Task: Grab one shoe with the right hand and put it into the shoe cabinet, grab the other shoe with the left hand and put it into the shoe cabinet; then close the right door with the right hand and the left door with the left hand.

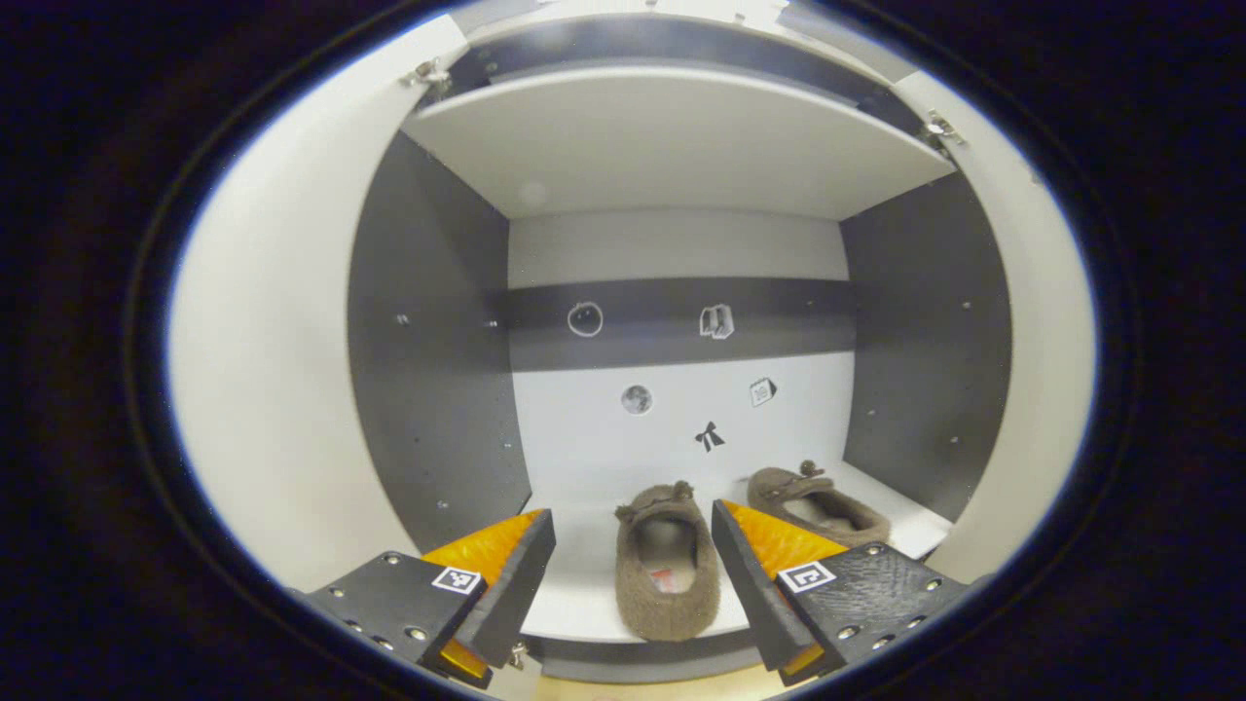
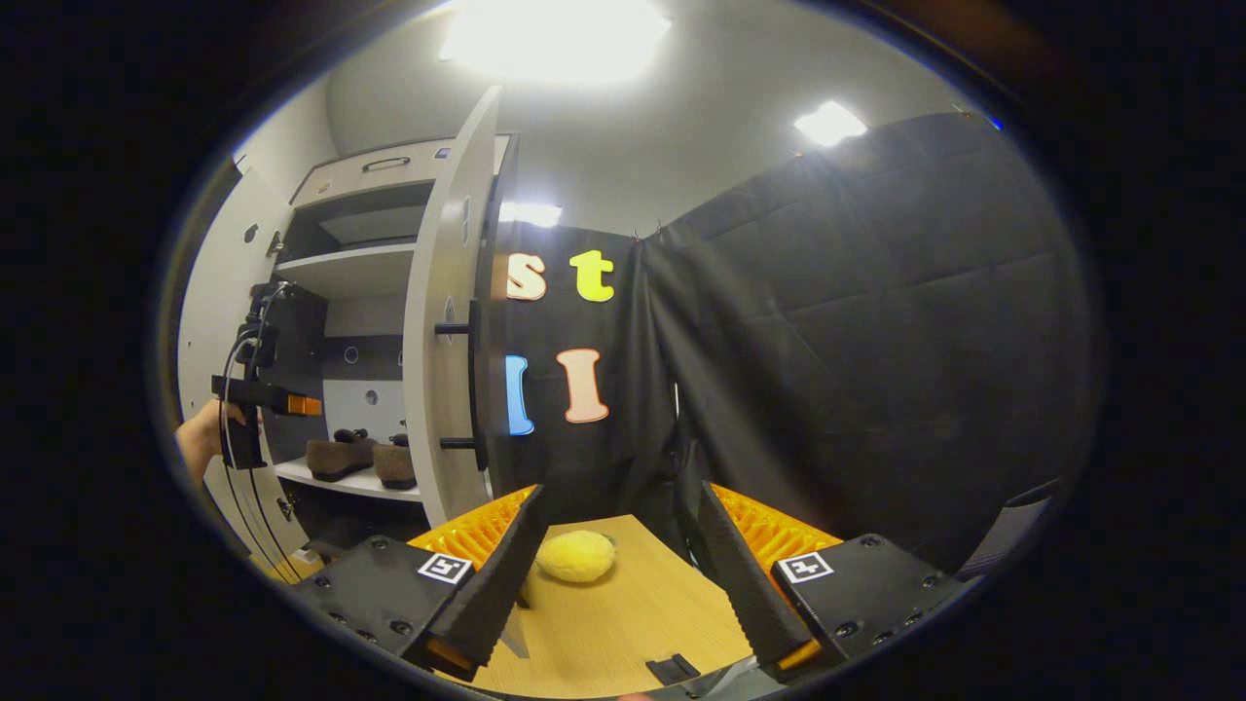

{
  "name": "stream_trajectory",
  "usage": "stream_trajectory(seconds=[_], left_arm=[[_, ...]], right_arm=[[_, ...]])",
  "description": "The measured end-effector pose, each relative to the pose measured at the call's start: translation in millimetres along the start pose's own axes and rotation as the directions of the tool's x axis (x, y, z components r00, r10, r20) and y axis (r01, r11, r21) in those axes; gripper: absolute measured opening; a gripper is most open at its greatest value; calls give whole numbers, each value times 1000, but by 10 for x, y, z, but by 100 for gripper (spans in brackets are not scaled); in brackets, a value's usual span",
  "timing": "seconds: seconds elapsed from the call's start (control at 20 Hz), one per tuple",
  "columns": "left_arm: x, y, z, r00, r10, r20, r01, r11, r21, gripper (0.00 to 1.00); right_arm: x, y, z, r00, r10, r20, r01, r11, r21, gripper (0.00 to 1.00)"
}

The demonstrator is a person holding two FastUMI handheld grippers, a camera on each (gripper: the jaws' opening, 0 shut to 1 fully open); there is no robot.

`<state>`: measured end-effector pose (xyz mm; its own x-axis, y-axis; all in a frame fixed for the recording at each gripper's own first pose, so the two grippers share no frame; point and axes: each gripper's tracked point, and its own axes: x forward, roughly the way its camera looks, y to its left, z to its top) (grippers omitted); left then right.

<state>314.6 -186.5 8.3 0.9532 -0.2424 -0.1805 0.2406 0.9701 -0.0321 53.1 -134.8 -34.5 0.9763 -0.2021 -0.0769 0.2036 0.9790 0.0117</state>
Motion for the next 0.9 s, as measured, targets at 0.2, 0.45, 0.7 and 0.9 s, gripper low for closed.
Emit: stream_trajectory(seconds=[0.2, 0.45, 0.7, 0.9], left_arm=[[-664, 31, 140, 998, 15, 54, -16, 1000, 16, 100], [-1340, 161, 74, 995, 62, 82, -62, 998, -12, 99], [-1921, 291, -30, 995, 77, 69, -75, 997, -29, 99], [-2309, 417, -32, 991, 104, 81, -102, 994, -29, 94]], right_arm=[[-53, 68, 7, 998, 63, 0, -63, 998, 15, 98], [-125, 204, -5, 991, 131, -3, -131, 991, 15, 96], [-215, 432, 3, 979, 205, 3, -205, 979, 17, 96], [-257, 608, 9, 968, 252, 7, -252, 968, 12, 98]])
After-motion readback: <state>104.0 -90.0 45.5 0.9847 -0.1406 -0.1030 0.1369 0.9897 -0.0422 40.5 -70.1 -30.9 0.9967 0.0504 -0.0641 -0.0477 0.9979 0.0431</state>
